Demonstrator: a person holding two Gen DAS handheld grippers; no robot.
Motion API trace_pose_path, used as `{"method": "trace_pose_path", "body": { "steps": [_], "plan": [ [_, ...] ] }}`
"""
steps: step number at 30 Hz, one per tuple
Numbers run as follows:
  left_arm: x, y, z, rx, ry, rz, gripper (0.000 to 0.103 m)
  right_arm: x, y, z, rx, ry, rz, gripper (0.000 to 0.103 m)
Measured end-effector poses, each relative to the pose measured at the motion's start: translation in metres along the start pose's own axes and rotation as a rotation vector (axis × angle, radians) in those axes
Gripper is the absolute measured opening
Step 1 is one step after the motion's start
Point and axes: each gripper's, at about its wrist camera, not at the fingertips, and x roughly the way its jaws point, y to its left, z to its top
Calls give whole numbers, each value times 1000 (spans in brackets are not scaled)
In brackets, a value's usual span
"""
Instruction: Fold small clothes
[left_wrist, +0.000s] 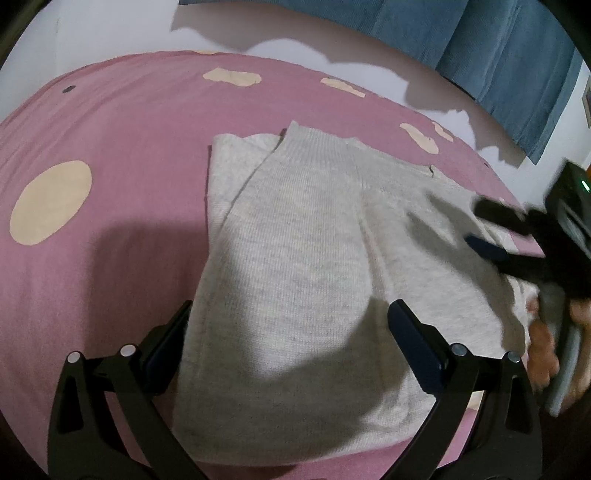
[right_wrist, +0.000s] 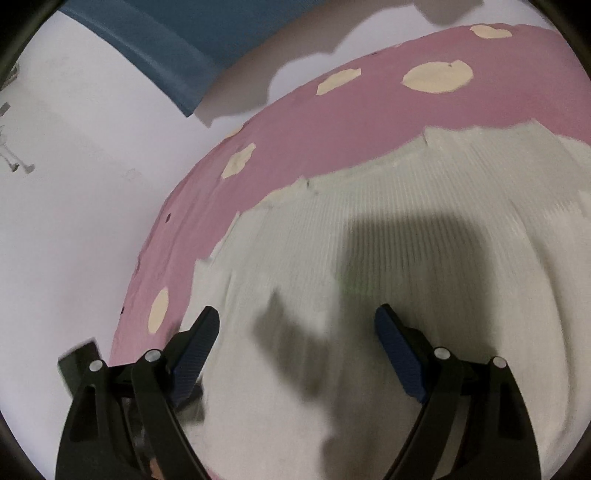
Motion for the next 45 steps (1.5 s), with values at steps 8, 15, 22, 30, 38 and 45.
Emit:
{"method": "trace_pose_path", "body": {
  "steps": [8,15,22,30,38,45],
  "plan": [
    [0,-1,0,1,2,3,101,-29,4,-56,3,-28,14,85],
    [0,0,0,6,6,10,101,-38,8,-86,-22,-29,6,85],
    [-20,33,9,-144,9,-11,101,-38,8,-93,-46,-54,-6,86],
    [-13,56,19,-189,18,-73,93,-38,7,-94,-59,-62,-7,86],
    [16,62,38,-279,6,-285,75,-38,7,-95,-56,-66,-2,86],
    [27,68,39,-318,22,-353,45,-40,7,-95,-51,-80,-2,86]
  ]
}}
